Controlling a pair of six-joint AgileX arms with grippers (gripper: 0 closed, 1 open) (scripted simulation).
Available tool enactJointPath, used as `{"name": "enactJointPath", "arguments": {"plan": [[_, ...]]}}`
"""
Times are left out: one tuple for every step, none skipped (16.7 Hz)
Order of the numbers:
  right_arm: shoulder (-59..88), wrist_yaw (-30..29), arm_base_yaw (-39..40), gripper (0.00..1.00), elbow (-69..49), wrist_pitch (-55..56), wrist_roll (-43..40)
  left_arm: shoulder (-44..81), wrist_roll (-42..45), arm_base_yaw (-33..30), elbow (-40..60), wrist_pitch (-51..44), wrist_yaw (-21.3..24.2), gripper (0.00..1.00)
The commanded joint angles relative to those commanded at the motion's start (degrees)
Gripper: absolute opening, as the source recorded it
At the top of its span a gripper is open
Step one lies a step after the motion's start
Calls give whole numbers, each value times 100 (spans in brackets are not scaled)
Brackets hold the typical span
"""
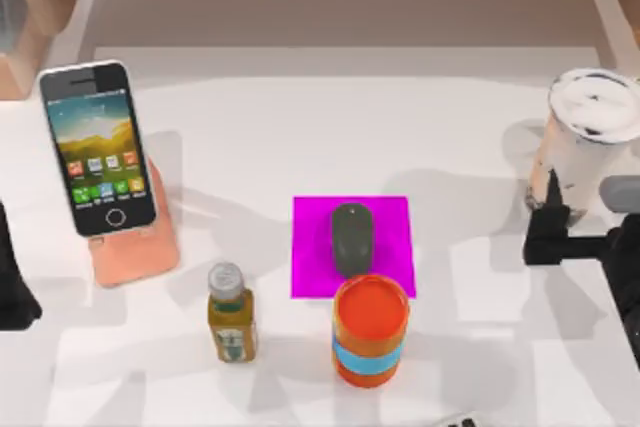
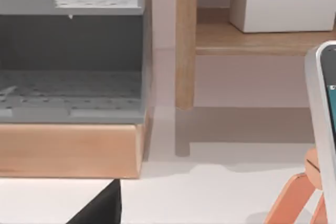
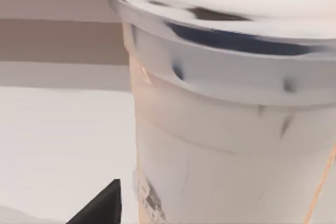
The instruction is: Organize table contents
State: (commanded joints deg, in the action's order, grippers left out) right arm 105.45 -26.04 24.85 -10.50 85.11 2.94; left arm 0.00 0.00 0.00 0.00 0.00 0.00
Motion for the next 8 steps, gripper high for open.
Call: {"name": "enactJointPath", "arguments": {"plan": [[298,-13,-3,100,-149,221,2,0,0,0,0,0,0,100],[535,-22,-15,100,-285,402,2,0,0,0,0,0,0,100],[712,-28,-31,100,-400,541,2,0,0,0,0,0,0,100],[828,-32,-45,100,-483,634,1,0,0,0,0,0,0,100],[883,-34,-52,100,-526,678,0,0,0,0,0,0,0,100],[883,-34,-52,100,-526,678,0,0,0,0,0,0,0,100],[883,-34,-52,100,-526,678,0,0,0,0,0,0,0,100],[883,-34,-52,100,-526,678,0,0,0,0,0,0,0,100]]}}
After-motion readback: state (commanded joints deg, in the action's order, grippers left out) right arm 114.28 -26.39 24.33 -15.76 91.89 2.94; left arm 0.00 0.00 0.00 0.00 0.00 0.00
